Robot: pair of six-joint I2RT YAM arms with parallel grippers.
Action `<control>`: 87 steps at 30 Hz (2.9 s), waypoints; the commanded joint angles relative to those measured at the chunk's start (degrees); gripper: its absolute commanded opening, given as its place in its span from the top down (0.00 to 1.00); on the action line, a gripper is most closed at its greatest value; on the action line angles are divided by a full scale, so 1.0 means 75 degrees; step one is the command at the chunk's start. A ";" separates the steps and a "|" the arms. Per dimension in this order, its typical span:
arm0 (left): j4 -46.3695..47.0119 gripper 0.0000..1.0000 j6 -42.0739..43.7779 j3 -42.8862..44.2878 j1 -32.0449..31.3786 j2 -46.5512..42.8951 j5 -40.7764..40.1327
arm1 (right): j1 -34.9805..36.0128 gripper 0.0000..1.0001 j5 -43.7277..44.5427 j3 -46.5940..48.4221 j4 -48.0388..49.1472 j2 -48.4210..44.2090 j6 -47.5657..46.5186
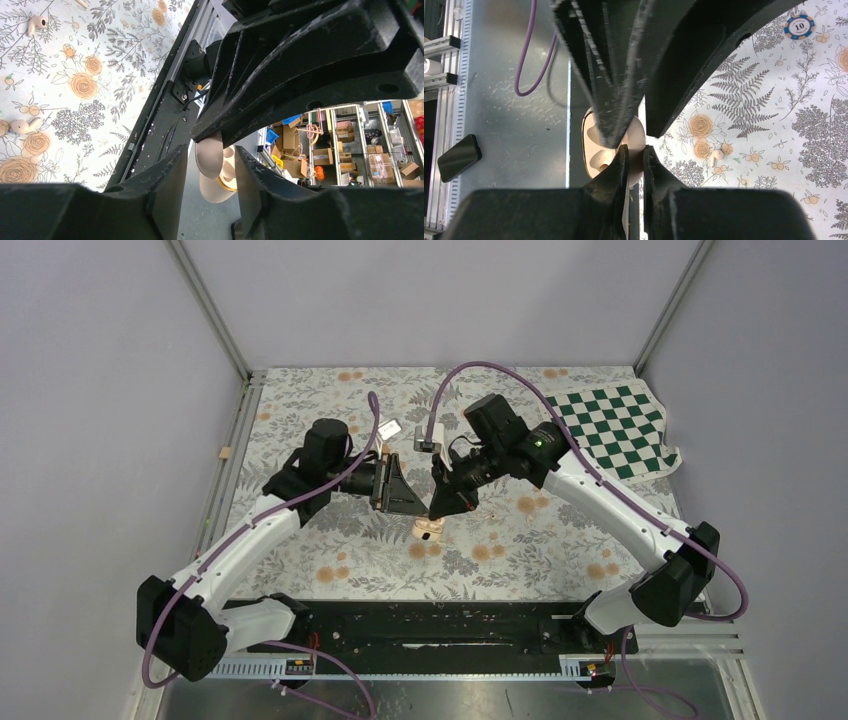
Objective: Insert the wireless bluetooth earbuds into the charging case
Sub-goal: Pass from the right arm to the left, then pass from the left arm to the right
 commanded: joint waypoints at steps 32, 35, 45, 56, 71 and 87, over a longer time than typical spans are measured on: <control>0.0228 0.80 0.0094 0.0387 -0.0124 0.0091 -0.0091 | 0.0038 1.00 0.0205 0.0498 -0.0243 0.0143 0.0141; 0.0225 0.79 0.0083 0.0377 -0.0133 0.0108 -0.0069 | 0.0037 1.00 0.0180 0.0501 -0.0240 0.0133 0.0142; 0.0435 0.66 -0.0033 0.0331 -0.0133 0.0080 -0.0045 | 0.0045 1.00 0.0086 0.0516 -0.0355 0.0180 0.0130; 0.0711 1.00 -0.0240 0.0223 -0.0133 0.0084 -0.0040 | 0.0043 1.00 0.0112 0.0501 -0.0399 0.0179 0.0169; -0.0059 1.00 0.0378 0.0420 0.0003 -0.0108 -0.0506 | -0.0109 0.01 0.3833 -0.0345 0.1919 -0.1593 0.2214; 0.3795 1.00 -0.1292 -0.2069 0.0044 -0.2546 -0.6963 | -0.0887 0.09 0.5634 -0.5900 0.8767 -0.4330 1.2416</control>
